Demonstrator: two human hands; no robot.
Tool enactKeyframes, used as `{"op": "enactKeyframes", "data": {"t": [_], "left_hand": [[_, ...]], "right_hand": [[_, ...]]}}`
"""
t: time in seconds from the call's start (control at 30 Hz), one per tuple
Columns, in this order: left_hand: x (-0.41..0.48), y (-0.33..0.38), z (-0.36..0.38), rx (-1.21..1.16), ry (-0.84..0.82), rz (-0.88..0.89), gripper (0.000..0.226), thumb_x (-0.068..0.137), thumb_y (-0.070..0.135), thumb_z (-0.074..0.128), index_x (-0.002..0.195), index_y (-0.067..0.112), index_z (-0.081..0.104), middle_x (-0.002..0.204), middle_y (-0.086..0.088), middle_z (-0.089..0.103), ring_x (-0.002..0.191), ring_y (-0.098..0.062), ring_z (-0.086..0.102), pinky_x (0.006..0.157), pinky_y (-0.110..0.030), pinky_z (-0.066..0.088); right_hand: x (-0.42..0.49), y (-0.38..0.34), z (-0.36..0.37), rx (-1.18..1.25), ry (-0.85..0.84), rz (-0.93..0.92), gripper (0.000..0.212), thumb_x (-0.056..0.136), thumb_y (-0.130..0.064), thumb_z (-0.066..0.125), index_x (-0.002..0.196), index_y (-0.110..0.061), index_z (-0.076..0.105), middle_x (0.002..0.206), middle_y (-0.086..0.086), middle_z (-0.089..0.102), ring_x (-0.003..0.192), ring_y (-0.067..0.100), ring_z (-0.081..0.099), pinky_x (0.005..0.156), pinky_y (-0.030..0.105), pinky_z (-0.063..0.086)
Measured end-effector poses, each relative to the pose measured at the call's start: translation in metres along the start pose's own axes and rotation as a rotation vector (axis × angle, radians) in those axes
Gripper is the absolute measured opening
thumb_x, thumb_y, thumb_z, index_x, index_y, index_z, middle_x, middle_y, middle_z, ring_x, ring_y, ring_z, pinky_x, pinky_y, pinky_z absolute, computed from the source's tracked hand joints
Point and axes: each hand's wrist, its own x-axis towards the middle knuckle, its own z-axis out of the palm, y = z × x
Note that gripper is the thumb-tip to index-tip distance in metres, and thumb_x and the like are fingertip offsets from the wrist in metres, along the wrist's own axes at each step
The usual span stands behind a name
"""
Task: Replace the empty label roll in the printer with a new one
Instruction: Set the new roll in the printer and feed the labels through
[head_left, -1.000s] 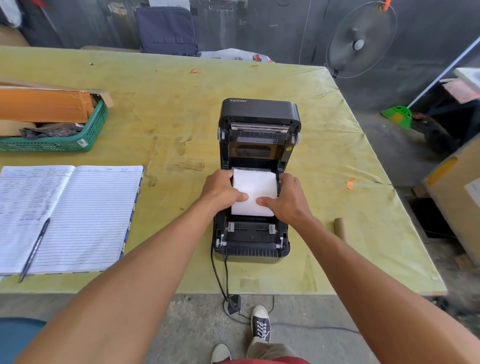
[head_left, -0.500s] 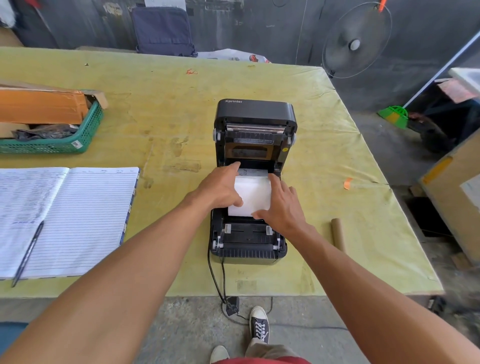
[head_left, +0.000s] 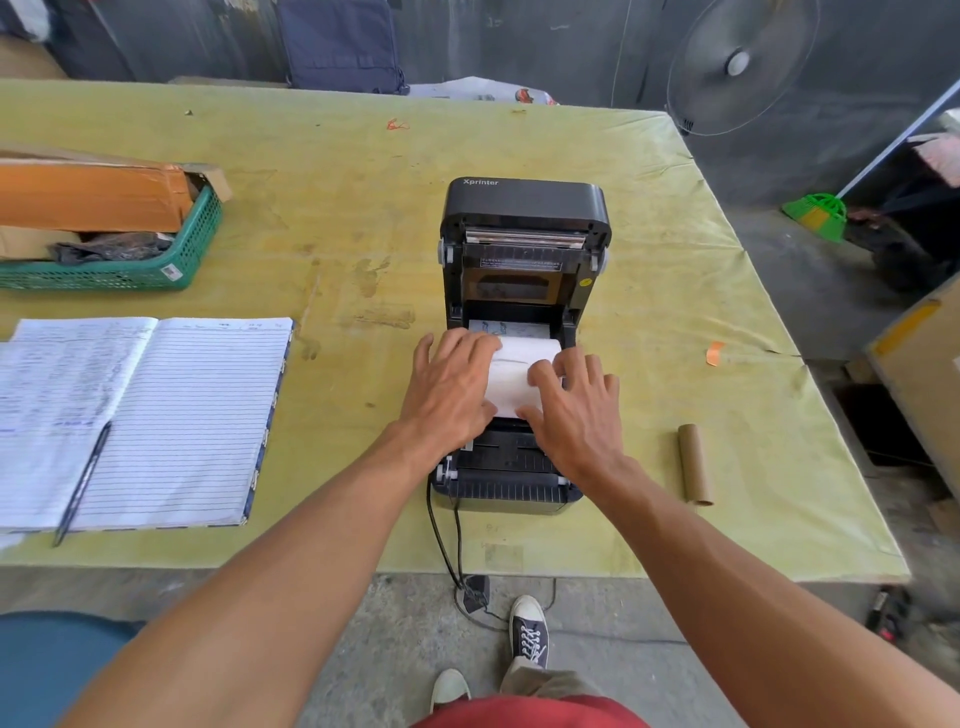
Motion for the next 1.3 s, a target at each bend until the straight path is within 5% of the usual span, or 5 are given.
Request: {"op": "enactKeyframes", "data": {"t": [0.33, 0.57, 0.93, 1.2, 1.3], "left_hand": [[-0.011, 0.006, 0.009, 0.12, 0.033, 0.051, 0.083, 0.051, 0.021, 0.092, 0.121, 0.016, 0.047, 0.119, -0.003, 0.054, 0.113, -0.026, 0.045, 0.106, -0.061, 0.029], [-0.013, 0.008, 0.015, 0.143, 0.036, 0.073, 0.077, 0.055, 0.005, 0.086, 0.121, 0.013, 0.047, 0.123, -0.006, 0.049, 0.125, -0.023, 0.04, 0.109, -0.068, 0.016], [-0.023, 0.005, 0.006, 0.04, 0.045, 0.152, 0.049, 0.064, 0.01, 0.074, 0.111, 0.012, 0.059, 0.129, -0.009, 0.054, 0.122, -0.024, 0.05, 0.09, -0.046, 0.036], [-0.035, 0.003, 0.009, 0.063, 0.006, 0.198, 0.044, 0.073, 0.018, 0.069, 0.114, 0.012, 0.055, 0.133, -0.012, 0.051, 0.127, -0.027, 0.045, 0.093, -0.05, 0.035], [-0.046, -0.001, 0.014, 0.064, 0.033, 0.252, 0.027, 0.081, 0.015, 0.062, 0.107, 0.013, 0.059, 0.117, -0.008, 0.057, 0.108, -0.024, 0.054, 0.087, -0.044, 0.037]], "right_hand": [[-0.016, 0.001, 0.002, -0.074, -0.002, -0.159, 0.006, 0.089, -0.019, 0.066, 0.085, -0.015, 0.067, 0.078, 0.002, 0.065, 0.076, 0.025, 0.05, 0.063, 0.036, 0.031], [-0.018, 0.0, -0.002, -0.108, -0.071, -0.192, 0.025, 0.066, 0.002, 0.08, 0.067, -0.012, 0.06, 0.057, 0.002, 0.057, 0.06, 0.026, 0.051, 0.057, 0.033, 0.03], [-0.025, 0.0, 0.014, -0.141, -0.186, -0.179, 0.016, 0.083, -0.003, 0.063, 0.095, -0.013, 0.066, 0.095, 0.003, 0.068, 0.081, 0.027, 0.063, 0.069, 0.034, 0.035], [-0.024, -0.007, 0.01, -0.172, -0.257, -0.192, 0.024, 0.086, -0.003, 0.063, 0.109, -0.009, 0.061, 0.111, 0.008, 0.067, 0.091, 0.029, 0.067, 0.071, 0.033, 0.037], [-0.026, -0.009, 0.008, -0.183, -0.293, -0.214, 0.02, 0.086, -0.002, 0.062, 0.105, -0.007, 0.06, 0.106, 0.01, 0.066, 0.086, 0.029, 0.068, 0.072, 0.035, 0.046]]}}
